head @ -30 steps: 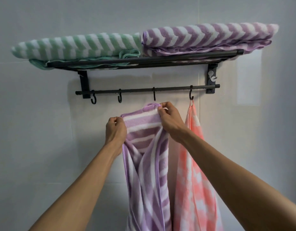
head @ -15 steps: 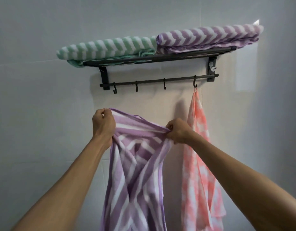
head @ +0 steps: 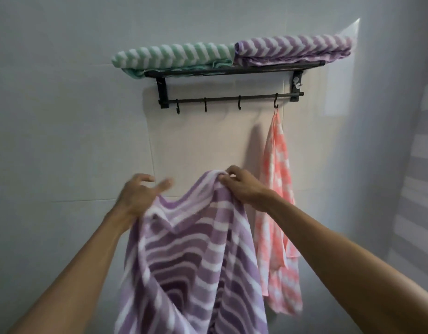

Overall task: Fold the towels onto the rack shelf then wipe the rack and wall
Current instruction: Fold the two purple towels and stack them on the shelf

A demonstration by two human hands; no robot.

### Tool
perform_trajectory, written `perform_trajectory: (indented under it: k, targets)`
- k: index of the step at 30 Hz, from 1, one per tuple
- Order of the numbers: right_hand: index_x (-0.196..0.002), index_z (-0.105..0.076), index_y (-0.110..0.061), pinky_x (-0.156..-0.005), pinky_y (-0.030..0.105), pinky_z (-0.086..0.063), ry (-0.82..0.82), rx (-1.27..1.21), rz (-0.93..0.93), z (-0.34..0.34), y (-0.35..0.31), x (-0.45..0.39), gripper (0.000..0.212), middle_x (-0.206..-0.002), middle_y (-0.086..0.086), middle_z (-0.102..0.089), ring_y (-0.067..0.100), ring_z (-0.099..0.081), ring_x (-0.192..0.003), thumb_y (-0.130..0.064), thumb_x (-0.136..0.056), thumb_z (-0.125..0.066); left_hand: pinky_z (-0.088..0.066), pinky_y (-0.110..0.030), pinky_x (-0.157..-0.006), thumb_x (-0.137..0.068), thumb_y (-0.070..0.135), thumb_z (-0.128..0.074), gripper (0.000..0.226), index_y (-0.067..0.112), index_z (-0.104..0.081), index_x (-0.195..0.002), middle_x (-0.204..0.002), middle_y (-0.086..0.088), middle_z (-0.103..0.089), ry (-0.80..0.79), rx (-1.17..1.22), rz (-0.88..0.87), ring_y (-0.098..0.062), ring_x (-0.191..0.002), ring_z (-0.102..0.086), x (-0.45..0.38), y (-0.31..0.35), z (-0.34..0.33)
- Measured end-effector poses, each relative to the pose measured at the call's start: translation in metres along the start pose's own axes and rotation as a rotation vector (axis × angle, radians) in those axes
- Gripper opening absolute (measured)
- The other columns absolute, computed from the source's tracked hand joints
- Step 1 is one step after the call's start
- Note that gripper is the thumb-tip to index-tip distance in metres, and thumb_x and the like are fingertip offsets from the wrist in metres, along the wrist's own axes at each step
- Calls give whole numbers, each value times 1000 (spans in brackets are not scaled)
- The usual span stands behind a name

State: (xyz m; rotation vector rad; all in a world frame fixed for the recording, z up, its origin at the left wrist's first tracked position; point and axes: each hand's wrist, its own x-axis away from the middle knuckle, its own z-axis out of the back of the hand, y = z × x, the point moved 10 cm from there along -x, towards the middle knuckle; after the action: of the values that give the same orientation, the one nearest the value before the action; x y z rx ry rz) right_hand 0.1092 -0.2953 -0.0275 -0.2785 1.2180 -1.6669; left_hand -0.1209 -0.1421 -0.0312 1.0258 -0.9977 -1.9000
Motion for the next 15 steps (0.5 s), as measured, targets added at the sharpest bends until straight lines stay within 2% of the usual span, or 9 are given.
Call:
perform_trajectory:
  k: [2, 4, 5, 7, 9, 11, 12, 13, 15]
  targets:
    - [-97, -58, -16, -61, 21, -43, -59, 42, 108, -20, -34, 4, 19, -77, -4, -62, 9, -51, -66, -34, -102, -55, -51, -29, -76, -65, 58, -84, 71, 33, -53, -123, -111, 6, -61, -319, -62, -21, -16, -100, -62, 31, 13, -49]
    - [-94, -58, -18, -61, 19, -43, -131, 20, 150, -37, -56, 8, 17, -75, -6, -61, 6, -50, -62, -32, -103, -55, -59, -31, -72, -72, 46, -85, 55, 27, -65, -120, -109, 7, -70, -476, -23, -46, -15, -98, -68, 51, 23, -81]
    - [-93, -58, -20, -63, 20, -44, -156, 1, 152, -40, -63, 9, 16, -77, -5, -62, 6, -52, -63, -32, -102, -56, -60, -32, -66, -78, 41, -83, 41, 21, -71, -112, -100, 4, -75, -469, 2, -57, -16, -89, -70, 53, 26, -86]
    - [-95, -62, -18, -68, 24, -48, -182, -17, 129, -32, -62, 12, 17, -82, -2, -65, 8, -56, -68, -34, -100, -60, -50, -31, -52, -87, 34, -76, 22, 13, -75, -96, -80, 0, -73, -379, 33, -78, -19, -69, -63, 47, 32, -80]
    - [-104, -65, -14, -74, 27, -54, -232, -41, 53, -13, -44, 18, 27, -91, 2, -70, 13, -66, -78, -37, -92, -72, -49, -33, -57, -92, 26, -72, 12, 15, -76, -91, -78, -3, -74, -276, 62, -90, -23, -68, -64, 38, 38, -69]
    - [-107, -71, -18, -78, 34, -57, -387, -11, -58, -4, -13, 32, 36, -101, 8, -73, 24, -72, -88, -40, -81, -81, -54, -37, -63, -93, 16, -69, 10, 19, -77, -89, -85, -7, -77, -161, 112, -104, -24, -73, -69, 30, 45, -55]
    - [-98, -75, -21, -70, 34, -54, -485, 11, -106, -3, 6, 41, 25, -96, 9, -73, 25, -71, -80, -37, -80, -83, -56, -38, -66, -92, 11, -68, 14, 19, -78, -88, -87, -8, -77, -106, 145, -107, -23, -74, -69, 27, 48, -49]
    - [-85, -76, -20, -59, 30, -46, -567, 35, -155, 0, 24, 52, 15, -83, 6, -69, 19, -64, -66, -32, -80, -83, -57, -39, -69, -91, 8, -66, 17, 19, -79, -86, -86, -7, -77, -55, 182, -109, -22, -74, -69, 24, 52, -45]
    - [-75, -71, -14, -48, 25, -31, -644, 179, -274, 13, 66, 68, 21, -65, -2, -58, 11, -45, -51, -28, -75, -86, -54, -32, -67, -90, 7, -66, 20, 20, -77, -79, -78, -2, -73, 52, 261, -100, -18, -69, -65, 21, 57, -36]
